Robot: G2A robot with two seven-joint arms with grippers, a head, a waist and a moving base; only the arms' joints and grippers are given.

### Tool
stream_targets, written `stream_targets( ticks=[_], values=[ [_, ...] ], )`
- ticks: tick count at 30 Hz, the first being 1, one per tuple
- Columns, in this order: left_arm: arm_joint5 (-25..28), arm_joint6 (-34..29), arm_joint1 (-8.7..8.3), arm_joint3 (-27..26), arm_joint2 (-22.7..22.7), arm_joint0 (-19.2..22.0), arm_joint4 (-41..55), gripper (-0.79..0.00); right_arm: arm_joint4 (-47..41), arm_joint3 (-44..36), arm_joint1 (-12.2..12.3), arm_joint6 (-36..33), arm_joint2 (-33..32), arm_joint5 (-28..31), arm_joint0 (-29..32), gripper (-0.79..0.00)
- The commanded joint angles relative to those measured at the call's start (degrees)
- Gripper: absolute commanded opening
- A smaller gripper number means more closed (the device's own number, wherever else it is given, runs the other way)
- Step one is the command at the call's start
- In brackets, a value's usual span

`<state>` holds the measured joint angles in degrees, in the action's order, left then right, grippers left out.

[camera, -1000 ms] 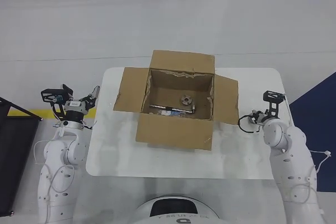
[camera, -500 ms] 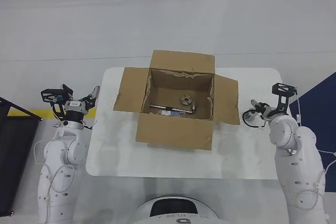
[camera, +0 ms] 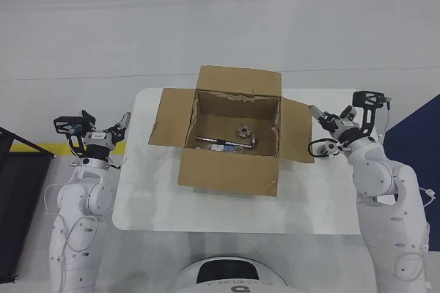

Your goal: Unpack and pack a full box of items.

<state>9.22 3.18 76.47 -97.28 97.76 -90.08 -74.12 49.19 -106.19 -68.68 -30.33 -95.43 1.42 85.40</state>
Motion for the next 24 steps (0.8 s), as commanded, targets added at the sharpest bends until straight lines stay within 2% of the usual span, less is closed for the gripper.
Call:
stream_targets(
  ticks=[1, 6, 7, 8, 10, 15, 18, 19, 20, 22, 24],
  values=[
    [0.0, 0.0, 0.00, 0.0, 0.0, 0.0, 0.0, 0.000, 0.0, 0.0, 0.0, 0.0, 0.0, 0.0, 0.0, 0.000],
    [0.0, 0.0, 0.00, 0.0, 0.0, 0.0, 0.0, 0.000, -0.6, -0.2, 0.0, 0.3, 0.2, 0.5, 0.0, 0.000],
    [0.0, 0.0, 0.00, 0.0, 0.0, 0.0, 0.0, 0.000, -2.2, -0.4, -0.1, 0.9, 1.2, 2.7, -0.1, 0.000],
    [0.0, 0.0, 0.00, 0.0, 0.0, 0.0, 0.0, 0.000, 0.3, -0.8, 0.0, 0.5, 2.4, 5.1, -0.7, 0.000],
    [0.0, 0.0, 0.00, 0.0, 0.0, 0.0, 0.0, 0.000, 6.5, -2.8, 0.2, -1.6, 6.4, 8.3, -2.9, 0.000],
    [0.0, 0.0, 0.00, 0.0, 0.0, 0.0, 0.0, 0.000, 11.6, -2.2, -0.3, -7.0, 17.6, 13.2, -11.7, -0.009],
    [0.0, 0.0, 0.00, 0.0, 0.0, 0.0, 0.0, 0.000, 14.5, 2.3, -1.1, -11.4, 25.4, 13.8, -17.9, -0.071],
    [0.0, 0.0, 0.00, 0.0, 0.0, 0.0, 0.0, 0.000, 16.3, 4.3, -1.4, -13.2, 28.2, 14.7, -20.1, -0.068],
    [0.0, 0.0, 0.00, 0.0, 0.0, 0.0, 0.0, 0.000, 18.7, 6.6, -1.7, -15.3, 31.1, 14.9, -22.1, -0.015],
    [0.0, 0.0, 0.00, 0.0, 0.0, 0.0, 0.0, 0.000, 21.8, 11.1, -2.7, -18.1, 36.7, 14.1, -25.7, 0.000],
    [0.0, 0.0, 0.00, 0.0, 0.0, 0.0, 0.0, 0.000, 23.2, 15.7, -3.8, -19.8, 41.3, 12.9, -29.0, -0.055]
  ],
)
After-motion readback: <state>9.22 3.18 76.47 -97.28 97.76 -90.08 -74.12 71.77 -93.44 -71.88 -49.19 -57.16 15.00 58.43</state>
